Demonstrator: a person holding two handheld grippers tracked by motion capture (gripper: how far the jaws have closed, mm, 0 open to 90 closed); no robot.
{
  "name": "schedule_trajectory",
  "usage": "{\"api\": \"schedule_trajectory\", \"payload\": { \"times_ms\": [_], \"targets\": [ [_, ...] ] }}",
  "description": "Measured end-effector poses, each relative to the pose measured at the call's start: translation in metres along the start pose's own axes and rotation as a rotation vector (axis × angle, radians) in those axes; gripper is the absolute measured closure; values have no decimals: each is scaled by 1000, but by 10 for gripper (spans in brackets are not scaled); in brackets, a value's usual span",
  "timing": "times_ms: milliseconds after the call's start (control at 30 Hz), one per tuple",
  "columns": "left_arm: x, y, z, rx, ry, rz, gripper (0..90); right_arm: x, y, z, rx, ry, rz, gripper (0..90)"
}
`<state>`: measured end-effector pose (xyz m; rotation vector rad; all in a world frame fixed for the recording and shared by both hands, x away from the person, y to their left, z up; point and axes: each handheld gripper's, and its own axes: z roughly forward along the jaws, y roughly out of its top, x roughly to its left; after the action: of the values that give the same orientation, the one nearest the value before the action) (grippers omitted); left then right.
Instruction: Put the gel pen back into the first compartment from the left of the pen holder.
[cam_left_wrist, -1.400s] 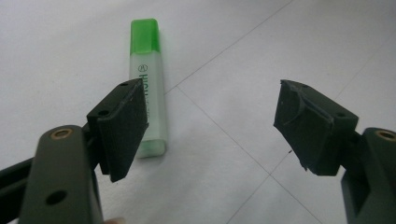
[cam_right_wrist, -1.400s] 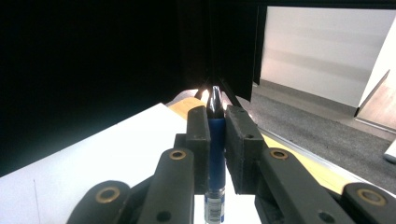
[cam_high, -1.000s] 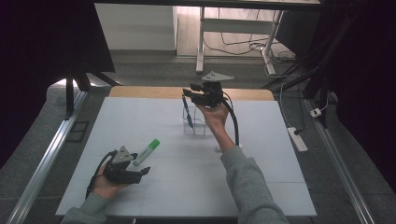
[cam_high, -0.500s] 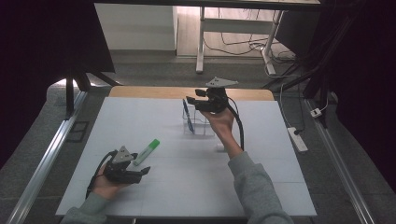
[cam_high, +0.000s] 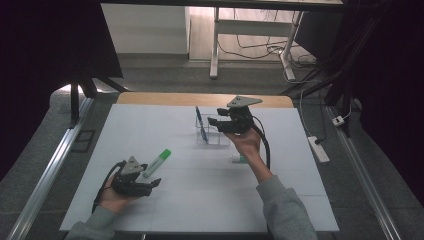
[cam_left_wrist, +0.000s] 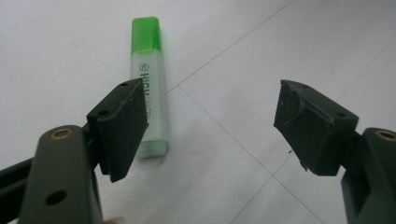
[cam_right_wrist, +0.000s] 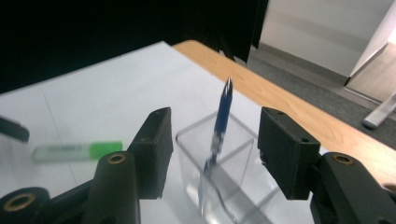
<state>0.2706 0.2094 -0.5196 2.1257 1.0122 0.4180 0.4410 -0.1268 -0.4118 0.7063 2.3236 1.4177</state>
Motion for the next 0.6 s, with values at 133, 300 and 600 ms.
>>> {"api": "schedule_trajectory", "payload": {
  "times_ms": [133,300,600],
  "targets": [
    [1,0,0,-2,1,-4,252,2,-12,-9,24,6,2,433],
    [1,0,0,0,0,-4,252,2,-26,-24,45,12,10,424],
    [2,0,0,-4,1,-8,252,1,-51,-54,68,4,26,416]
  ]
}}
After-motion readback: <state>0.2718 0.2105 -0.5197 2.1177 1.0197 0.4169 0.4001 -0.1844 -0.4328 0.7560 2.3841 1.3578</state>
